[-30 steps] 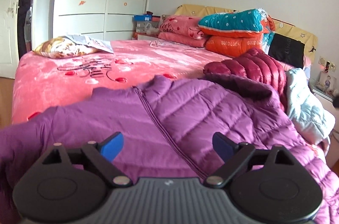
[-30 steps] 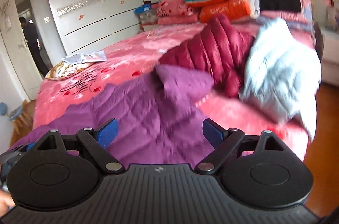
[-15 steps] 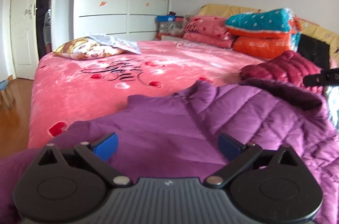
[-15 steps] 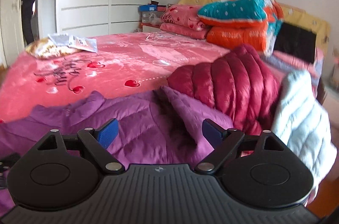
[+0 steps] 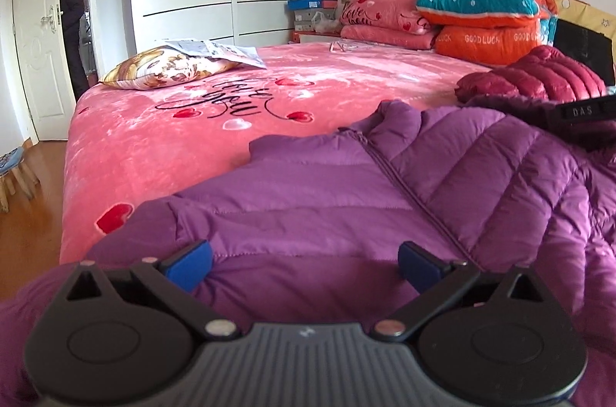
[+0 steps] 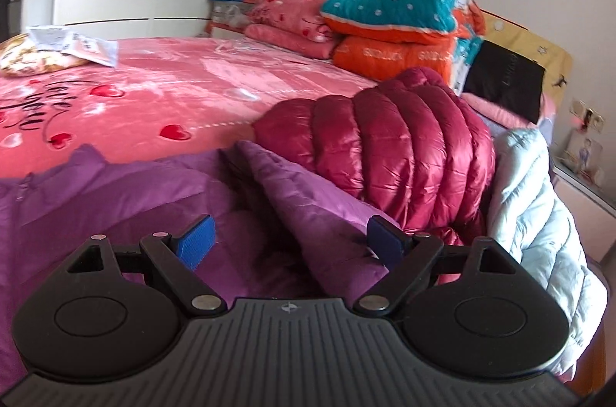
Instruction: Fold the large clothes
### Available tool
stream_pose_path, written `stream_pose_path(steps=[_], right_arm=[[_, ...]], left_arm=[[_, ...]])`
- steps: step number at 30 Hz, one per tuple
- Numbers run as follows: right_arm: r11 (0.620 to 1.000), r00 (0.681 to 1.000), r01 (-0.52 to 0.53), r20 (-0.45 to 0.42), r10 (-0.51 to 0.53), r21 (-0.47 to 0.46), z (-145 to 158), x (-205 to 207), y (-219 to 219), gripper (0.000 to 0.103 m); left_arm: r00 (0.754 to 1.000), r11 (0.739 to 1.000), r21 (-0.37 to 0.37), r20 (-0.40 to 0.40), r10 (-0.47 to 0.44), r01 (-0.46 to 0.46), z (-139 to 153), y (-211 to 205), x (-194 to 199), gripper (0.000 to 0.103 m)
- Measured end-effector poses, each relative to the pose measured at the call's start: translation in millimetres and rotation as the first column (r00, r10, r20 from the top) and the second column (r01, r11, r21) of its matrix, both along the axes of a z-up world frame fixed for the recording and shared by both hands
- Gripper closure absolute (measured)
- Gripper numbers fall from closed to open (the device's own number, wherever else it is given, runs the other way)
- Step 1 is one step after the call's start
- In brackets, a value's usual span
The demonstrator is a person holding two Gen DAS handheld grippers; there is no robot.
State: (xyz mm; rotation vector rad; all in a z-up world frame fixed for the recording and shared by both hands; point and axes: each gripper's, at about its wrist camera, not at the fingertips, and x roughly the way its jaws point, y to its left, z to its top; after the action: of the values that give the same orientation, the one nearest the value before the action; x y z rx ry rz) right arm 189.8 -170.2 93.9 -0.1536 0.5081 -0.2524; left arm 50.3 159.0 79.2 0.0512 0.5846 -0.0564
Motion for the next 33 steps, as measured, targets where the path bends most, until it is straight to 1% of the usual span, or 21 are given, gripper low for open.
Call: stream_pose_path(steps=[2,4,6,7,8,9,10,11,12,13,15,18,21,26,30,33], right_arm=[[1.0,1.0,0.001,0.005,-0.001,-0.03,-3.8,6.1,-0.4,0.0],[0.997,1.0,-0.009,0.0,0.009,-0.081,-7.4,13.9,2.4,0.0],[0.99,1.0,0.003,-0.02,-0.006,-0.142,-12.2,22.5,5.3,0.0],[0.988,0.999,0.002,-0.038,-0.008,-0.158,-15.6,28.9,3.2,0.001],[0.985,0.998,0.005,-0.058,-0.015,-0.17,-19.5,34.0,1.8,0.013],[0.981,0.996,0.015,-0.079,-0.031,-0.191,-22.8,38.2,1.6,0.032],[0.978,0.995,0.021,-0.092,-0.041,-0.206,-26.5,41.9,-0.6,0.041],[0.978,0.994,0.021,-0.099,-0.042,-0.207,-28.8,43.3,-2.8,0.056],[0.98,0.994,0.013,-0.101,-0.034,-0.201,-30.0,42.7,-4.0,0.062],[0.98,0.995,0.007,-0.099,-0.027,-0.201,-31.3,41.6,-4.9,0.064],[0.978,0.996,-0.002,-0.085,-0.017,-0.209,-32.4,37.6,-4.0,0.075],[0.99,0.999,0.016,-0.025,-0.02,-0.143,-22.8,26.9,-7.7,0.086],[0.999,0.999,0.021,0.031,-0.02,-0.044,-10.4,12.3,-14.1,0.09],[0.996,0.99,-0.062,0.131,0.053,0.069,14.4,-28.4,-20.3,0.092],[0.968,0.967,-0.179,0.212,0.141,0.175,30.7,-78.4,-23.2,0.092],[0.939,0.948,-0.273,0.222,0.226,0.21,30.3,-122.8,-20.4,0.092]], left_arm=[[1.0,1.0,0.006,0.002,0.0,0.0,-1.6,-1.3,0.5,0.001],[1.0,1.0,0.012,0.002,0.0,0.0,-3.3,-3.0,1.2,0.001],[1.0,1.0,0.013,0.002,0.001,-0.001,-4.0,-4.1,2.2,0.001],[1.0,1.0,0.01,0.004,0.002,-0.002,-4.0,-4.3,2.2,0.001],[1.0,1.0,0.004,0.006,0.003,-0.003,-3.9,-4.1,2.1,0.001],[1.0,1.0,-0.004,0.008,0.003,-0.003,-3.7,-3.5,1.9,0.001],[1.0,1.0,-0.013,0.011,0.002,-0.002,-3.5,-2.1,2.0,0.001],[1.0,1.0,-0.021,0.013,0.002,-0.002,-3.2,-1.4,1.8,0.001],[1.0,1.0,-0.028,0.015,0.001,-0.001,-3.1,-1.3,1.6,0.001],[1.0,0.999,-0.035,0.017,0.002,-0.001,-3.1,-0.5,1.2,0.001],[1.0,0.999,-0.049,0.021,0.004,-0.003,-3.1,0.9,0.8,0.001],[1.0,0.997,-0.082,0.029,0.004,-0.002,-1.5,2.6,-0.7,0.001],[0.999,0.992,-0.127,0.034,0.007,-0.003,0.0,7.4,-0.9,0.001],[0.999,0.978,-0.208,0.042,0.017,-0.008,1.3,13.3,-2.4,0.001],[0.999,0.963,-0.271,0.044,0.009,0.004,2.7,16.4,-3.7,0.001],[0.999,0.945,-0.327,0.047,-0.001,0.016,3.0,19.5,-4.3,0.001]])
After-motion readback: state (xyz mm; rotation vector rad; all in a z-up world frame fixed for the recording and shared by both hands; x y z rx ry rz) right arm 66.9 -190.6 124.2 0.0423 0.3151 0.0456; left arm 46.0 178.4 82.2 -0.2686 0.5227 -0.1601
